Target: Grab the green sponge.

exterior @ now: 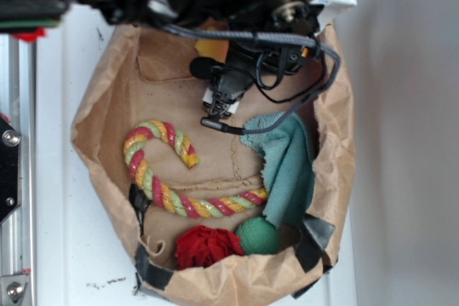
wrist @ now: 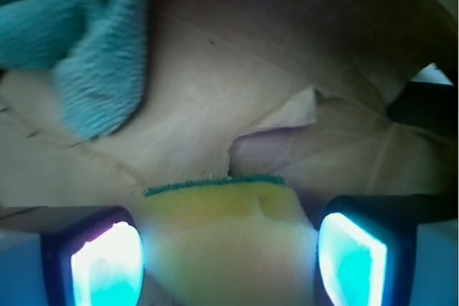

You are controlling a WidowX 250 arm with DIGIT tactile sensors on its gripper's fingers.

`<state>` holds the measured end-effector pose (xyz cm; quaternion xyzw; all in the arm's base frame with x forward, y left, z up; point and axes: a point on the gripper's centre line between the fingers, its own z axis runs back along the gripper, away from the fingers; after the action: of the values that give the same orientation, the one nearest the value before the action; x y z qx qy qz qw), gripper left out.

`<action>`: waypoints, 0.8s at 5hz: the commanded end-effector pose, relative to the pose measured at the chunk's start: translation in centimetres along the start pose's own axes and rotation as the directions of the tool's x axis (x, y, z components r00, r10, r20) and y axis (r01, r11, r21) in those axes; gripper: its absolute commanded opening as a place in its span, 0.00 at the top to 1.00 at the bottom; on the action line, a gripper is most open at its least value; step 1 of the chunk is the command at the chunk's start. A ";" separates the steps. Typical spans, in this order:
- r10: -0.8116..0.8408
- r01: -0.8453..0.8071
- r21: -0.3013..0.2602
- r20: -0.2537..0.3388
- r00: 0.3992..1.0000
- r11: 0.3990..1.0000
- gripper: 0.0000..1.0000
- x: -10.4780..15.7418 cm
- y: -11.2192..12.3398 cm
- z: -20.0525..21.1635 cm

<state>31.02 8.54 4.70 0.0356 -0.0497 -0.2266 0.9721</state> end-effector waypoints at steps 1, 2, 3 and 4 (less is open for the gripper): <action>-0.036 0.033 0.074 0.029 0.999 0.997 0.00 1.6 0.3 -0.3; -0.051 0.049 0.068 0.029 0.998 0.996 0.00 1.6 0.1 -0.2; -0.052 0.050 0.078 0.022 0.998 0.996 0.00 1.5 0.0 -0.3; -0.042 0.039 0.086 0.024 0.999 0.996 0.71 1.5 0.1 -0.4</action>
<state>31.27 8.73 2.69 0.0600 -0.0429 -0.2300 0.9704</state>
